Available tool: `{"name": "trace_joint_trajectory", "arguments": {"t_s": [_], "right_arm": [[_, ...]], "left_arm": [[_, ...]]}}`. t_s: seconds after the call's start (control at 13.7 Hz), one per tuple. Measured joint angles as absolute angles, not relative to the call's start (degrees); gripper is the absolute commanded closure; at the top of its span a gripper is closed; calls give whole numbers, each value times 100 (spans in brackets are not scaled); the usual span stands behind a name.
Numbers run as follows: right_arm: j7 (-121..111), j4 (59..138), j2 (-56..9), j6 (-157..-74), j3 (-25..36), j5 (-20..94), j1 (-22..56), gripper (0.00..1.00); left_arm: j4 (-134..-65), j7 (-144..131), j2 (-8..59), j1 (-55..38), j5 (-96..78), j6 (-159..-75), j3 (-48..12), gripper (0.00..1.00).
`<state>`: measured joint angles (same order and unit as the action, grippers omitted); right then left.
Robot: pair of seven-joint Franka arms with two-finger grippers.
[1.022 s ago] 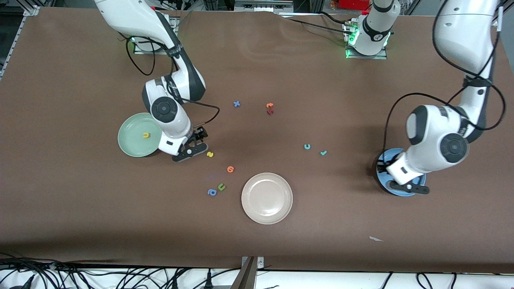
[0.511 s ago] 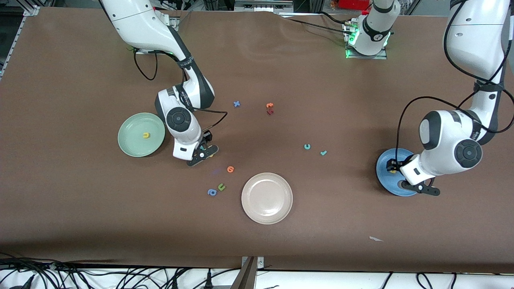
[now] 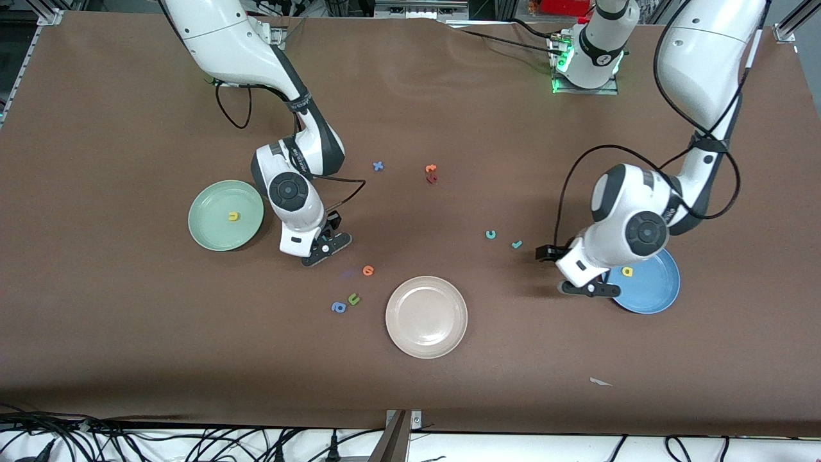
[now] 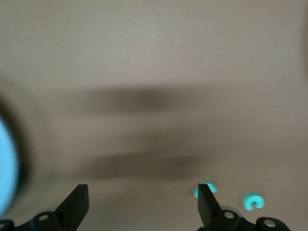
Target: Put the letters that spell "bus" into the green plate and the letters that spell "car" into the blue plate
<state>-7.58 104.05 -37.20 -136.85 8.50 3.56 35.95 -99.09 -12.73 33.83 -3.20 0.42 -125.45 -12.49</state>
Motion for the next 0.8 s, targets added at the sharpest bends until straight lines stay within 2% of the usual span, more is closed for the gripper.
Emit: {"name": "trace_joint_trajectory", "arguments": {"t_s": [0.07,0.15,0.36,0.58,0.8], "right_arm": [[-759,10394,-3719,-13685,844,360,3595,88],[-768,10392,-3720,-13684,844,360,3595,90],[-804,10362,-3717,-13684,853,360,3581,90],[-1053,10250,-3526,-13223,996,360,3417,89],[-1784,10267,-3061,-12524,1086,361,2852,89]], "left_arm": [[-10011,-1523,3382,-330,42,-12688,-1371,1],[-10150,-1767,3379,-347,42,-12916,-1491,2],[-10750,-2206,3318,-586,42,-13799,-1618,12],[-11008,-2577,3249,-762,429,-13954,-1620,18],[-11101,-2725,3253,-766,670,-13995,-1608,25]]}}
